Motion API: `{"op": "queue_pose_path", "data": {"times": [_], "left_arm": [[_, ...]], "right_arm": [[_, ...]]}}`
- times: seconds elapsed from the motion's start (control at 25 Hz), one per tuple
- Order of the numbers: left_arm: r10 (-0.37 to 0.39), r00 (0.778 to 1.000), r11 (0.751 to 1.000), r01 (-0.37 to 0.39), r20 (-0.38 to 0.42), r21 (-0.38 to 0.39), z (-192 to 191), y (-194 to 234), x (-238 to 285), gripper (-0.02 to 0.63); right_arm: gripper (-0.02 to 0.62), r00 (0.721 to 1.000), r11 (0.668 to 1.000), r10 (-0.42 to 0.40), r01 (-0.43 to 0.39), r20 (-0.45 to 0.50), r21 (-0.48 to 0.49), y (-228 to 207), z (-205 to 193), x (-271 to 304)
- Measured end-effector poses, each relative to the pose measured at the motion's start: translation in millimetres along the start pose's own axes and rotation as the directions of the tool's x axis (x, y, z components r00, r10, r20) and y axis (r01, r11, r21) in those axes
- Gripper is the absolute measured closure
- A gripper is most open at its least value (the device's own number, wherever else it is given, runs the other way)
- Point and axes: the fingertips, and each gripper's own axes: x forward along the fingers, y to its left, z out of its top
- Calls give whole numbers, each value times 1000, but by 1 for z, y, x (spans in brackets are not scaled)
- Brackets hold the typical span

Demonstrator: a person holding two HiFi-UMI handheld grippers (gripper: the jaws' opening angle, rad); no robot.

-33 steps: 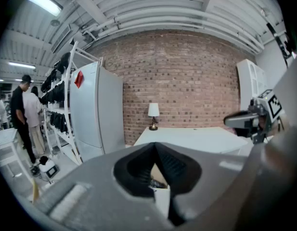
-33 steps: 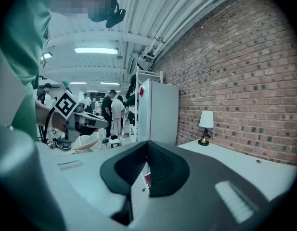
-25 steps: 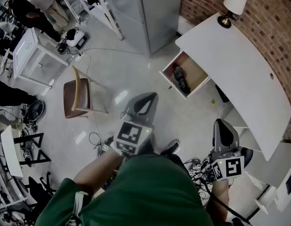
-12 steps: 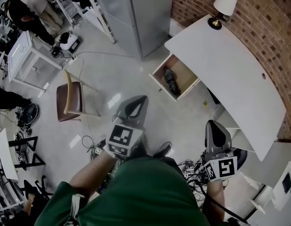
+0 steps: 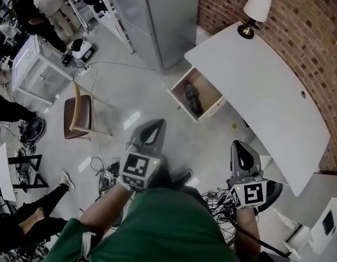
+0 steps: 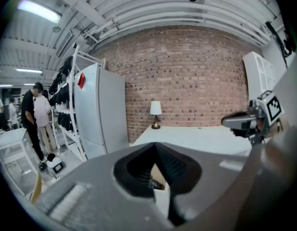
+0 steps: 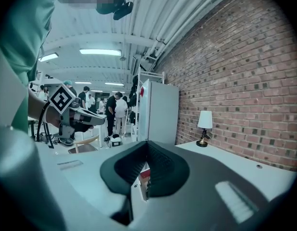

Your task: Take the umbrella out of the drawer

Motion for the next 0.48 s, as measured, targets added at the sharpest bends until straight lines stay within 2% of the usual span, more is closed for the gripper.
{"op": "queue_pose_path", "data": {"times": [0.24,0.4,0.48], "left_arm": [[38,999,999,-38,-14,-20,-10,18,15,606],[28,1000,999,-29,-2,-26,-10,38,38,606],[14,1000,999,-14,6,-30,-8,50,55,604]], "right_arm": [[603,999,1000,12,-12,-33,-9,-14,-9,28],[601,999,1000,8,-9,-45,-8,-25,-7,57],[572,998,1000,1,-1,-63,-4,-33,-8,75]]}}
